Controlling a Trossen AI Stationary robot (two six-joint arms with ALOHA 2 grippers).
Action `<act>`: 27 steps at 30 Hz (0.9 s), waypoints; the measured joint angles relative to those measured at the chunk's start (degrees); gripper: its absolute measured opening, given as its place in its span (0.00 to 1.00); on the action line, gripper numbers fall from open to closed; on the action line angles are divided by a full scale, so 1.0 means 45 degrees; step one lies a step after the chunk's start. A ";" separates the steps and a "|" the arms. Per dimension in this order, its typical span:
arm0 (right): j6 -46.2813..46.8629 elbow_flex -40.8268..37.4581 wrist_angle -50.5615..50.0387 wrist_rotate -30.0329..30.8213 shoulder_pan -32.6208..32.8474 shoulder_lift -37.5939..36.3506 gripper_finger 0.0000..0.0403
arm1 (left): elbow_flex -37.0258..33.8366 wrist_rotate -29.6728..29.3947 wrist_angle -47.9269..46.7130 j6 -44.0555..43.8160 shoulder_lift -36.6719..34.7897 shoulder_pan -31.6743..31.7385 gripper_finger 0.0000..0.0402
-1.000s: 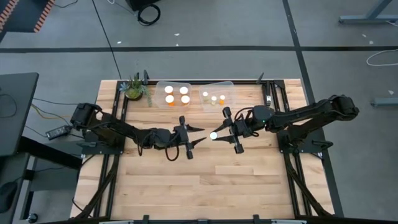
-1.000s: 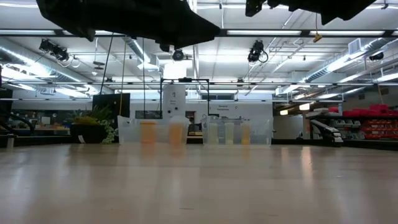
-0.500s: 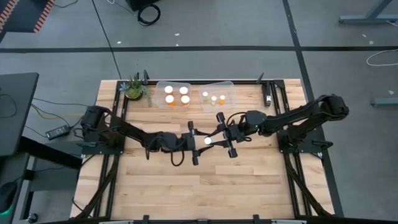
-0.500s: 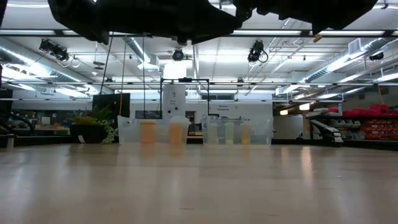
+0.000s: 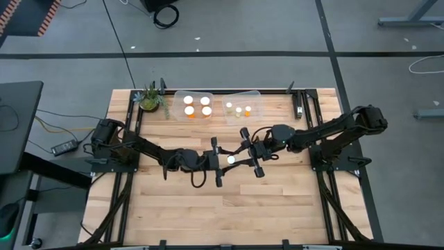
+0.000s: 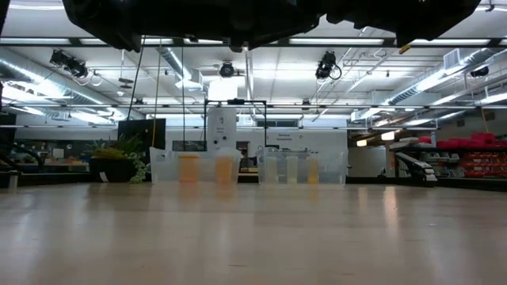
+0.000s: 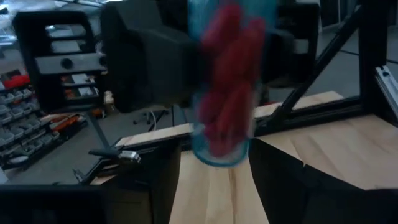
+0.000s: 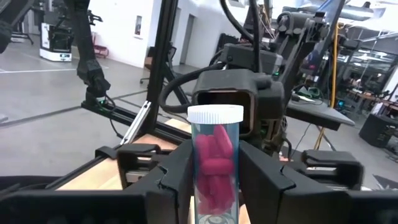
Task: Pick and place medicine bottles into bin by pill shape (circle, oval)
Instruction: Put the small blue pill bottle into the right bin
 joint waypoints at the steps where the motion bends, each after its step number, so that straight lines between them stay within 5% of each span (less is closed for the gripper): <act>1: 0.0000 0.0000 -0.0005 0.0000 0.0023 0.0000 0.30 | 0.0000 -0.0025 0.0104 0.0006 0.0000 -0.0026 0.49; 27: -0.0113 0.0004 -0.0173 -0.0029 0.0024 0.0000 0.30 | 0.0000 -0.0051 0.0977 0.0852 -0.0015 -0.0369 0.26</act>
